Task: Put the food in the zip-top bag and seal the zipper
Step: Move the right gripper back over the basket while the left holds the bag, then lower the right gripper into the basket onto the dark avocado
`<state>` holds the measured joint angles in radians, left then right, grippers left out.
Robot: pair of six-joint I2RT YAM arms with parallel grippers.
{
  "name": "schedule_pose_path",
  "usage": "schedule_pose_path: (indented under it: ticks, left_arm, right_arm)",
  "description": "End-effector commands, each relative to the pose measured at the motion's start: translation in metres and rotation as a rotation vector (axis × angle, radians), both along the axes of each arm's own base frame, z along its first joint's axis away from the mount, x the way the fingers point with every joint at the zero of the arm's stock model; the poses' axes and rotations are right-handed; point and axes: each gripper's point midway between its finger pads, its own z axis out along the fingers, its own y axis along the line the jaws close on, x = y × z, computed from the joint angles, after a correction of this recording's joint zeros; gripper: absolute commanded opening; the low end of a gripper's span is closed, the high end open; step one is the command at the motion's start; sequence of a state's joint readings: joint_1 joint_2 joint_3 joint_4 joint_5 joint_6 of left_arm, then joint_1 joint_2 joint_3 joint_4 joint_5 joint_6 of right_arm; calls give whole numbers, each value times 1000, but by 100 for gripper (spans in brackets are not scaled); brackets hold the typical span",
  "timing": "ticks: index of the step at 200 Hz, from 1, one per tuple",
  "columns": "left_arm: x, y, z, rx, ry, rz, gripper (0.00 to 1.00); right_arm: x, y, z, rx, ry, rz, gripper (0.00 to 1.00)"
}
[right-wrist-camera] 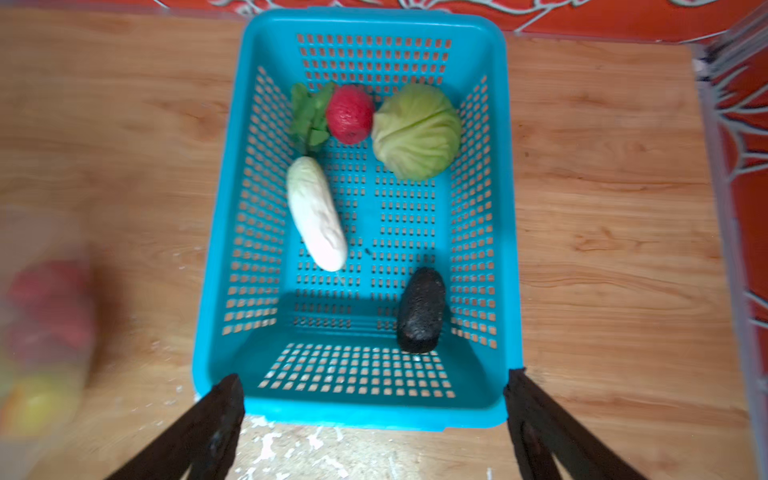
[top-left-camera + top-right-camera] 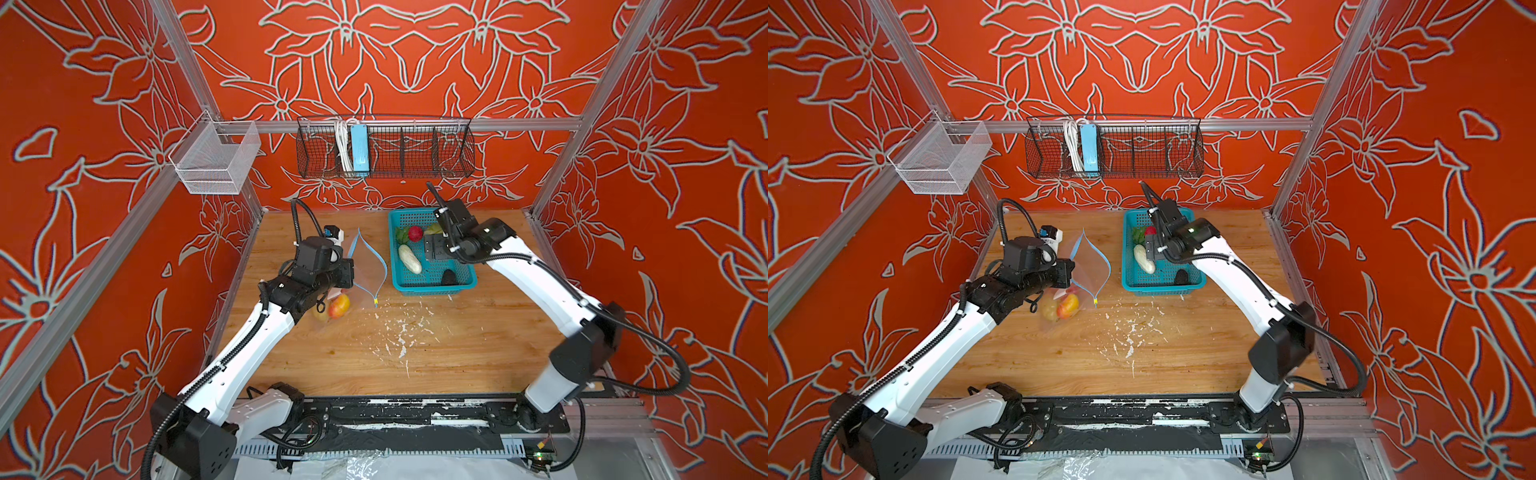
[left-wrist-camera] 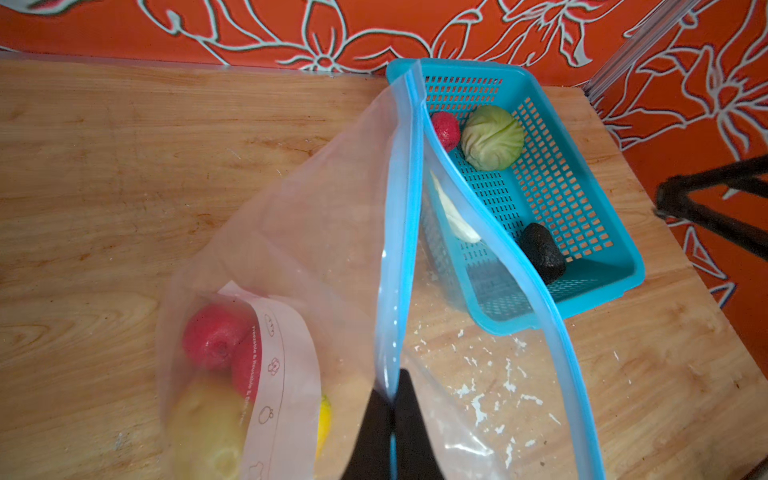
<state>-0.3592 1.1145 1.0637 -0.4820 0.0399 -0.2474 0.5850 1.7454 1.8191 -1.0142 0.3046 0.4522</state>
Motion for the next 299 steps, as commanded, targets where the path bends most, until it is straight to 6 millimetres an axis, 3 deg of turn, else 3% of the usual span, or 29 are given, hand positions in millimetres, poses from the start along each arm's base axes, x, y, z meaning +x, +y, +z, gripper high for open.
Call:
schedule_pose_path:
  ticks: [1,20,40,64,108,186,224,299]
  left_arm:
    - [-7,-8,13,-77,-28,-29,0]
    - [-10,-13,18,-109,-34,-59,0]
    - [-10,-8,17,-95,-31,-38,0]
    - [-15,-2,17,-92,-36,-18,0]
    - [-21,-5,20,-120,-48,-34,0]
    - [-19,-6,16,-110,-30,-35,0]
    - [-18,-4,12,-99,-20,-28,0]
    - [-17,-4,13,-99,-23,-25,0]
  right_arm:
    - [-10,-32,-14,-238,151,-72,98]
    - [-8,-30,-17,-257,182,-66,98]
    - [-7,-15,-29,-173,206,-40,98]
    - [-7,-13,-40,-138,245,-83,98]
    - [-13,-3,-80,-110,408,-116,98]
    - [-2,-17,-113,-65,463,-165,98]
    - [1,-27,-135,-48,505,-187,92]
    - [5,-34,-158,-25,533,-202,84]
